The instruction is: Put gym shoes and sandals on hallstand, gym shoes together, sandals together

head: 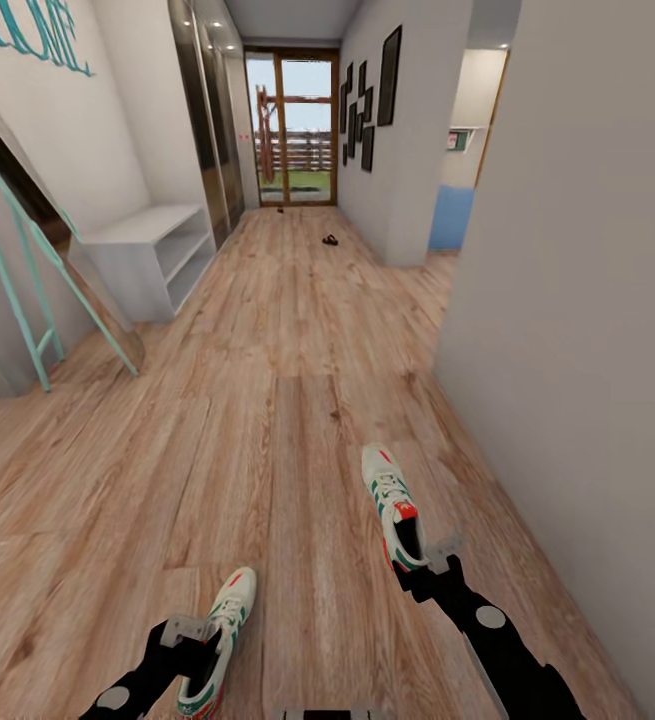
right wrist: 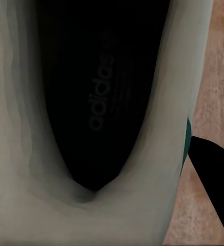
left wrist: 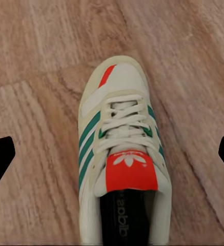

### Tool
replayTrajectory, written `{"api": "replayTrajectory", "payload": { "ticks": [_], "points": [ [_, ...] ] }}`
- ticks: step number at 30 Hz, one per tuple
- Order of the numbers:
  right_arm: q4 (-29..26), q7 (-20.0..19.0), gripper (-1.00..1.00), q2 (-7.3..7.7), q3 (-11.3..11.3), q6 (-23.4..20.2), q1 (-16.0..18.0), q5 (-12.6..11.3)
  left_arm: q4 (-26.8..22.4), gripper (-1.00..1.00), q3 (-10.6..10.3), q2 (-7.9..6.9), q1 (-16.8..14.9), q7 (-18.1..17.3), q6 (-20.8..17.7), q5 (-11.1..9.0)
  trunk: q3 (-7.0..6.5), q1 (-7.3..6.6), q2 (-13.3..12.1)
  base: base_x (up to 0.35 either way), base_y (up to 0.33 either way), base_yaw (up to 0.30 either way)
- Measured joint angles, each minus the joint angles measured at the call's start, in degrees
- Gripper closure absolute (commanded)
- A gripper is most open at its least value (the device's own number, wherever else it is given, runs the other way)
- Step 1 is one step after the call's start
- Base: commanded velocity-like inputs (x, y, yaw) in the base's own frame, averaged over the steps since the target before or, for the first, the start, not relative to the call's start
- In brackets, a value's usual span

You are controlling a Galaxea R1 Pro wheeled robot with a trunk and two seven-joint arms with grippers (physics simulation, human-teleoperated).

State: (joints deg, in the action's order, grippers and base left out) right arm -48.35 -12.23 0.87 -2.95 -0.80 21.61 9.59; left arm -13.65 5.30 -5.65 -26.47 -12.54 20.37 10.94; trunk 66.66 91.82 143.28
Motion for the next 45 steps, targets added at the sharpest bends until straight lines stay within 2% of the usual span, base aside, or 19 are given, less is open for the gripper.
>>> {"api": "replayTrajectory", "payload": {
  "ticks": [6,12,45],
  "points": [
    [0.0,0.0,1.0,0.0,0.0,0.0,0.0,0.0,0.0,-1.0,-0.1,-0.08,0.3,0.0,0.6,-2.8,1.88,0.15,0.1,0.0,0.0,0.0],
    [0.0,0.0,1.0,-0.01,0.0,0.0,0.0,0.0,0.0,-1.0,-0.2,-0.09,0.4,0.0,0.8,-4.0,3.76,0.31,0.2,0.0,0.0,0.0],
    [0.0,0.0,1.0,0.0,0.0,0.0,0.0,-0.1,0.0,-1.0,-0.3,-0.09,0.4,-0.1,0.9,-4.1,14.11,1.16,0.6,0.0,0.0,0.0]
  ]
}}
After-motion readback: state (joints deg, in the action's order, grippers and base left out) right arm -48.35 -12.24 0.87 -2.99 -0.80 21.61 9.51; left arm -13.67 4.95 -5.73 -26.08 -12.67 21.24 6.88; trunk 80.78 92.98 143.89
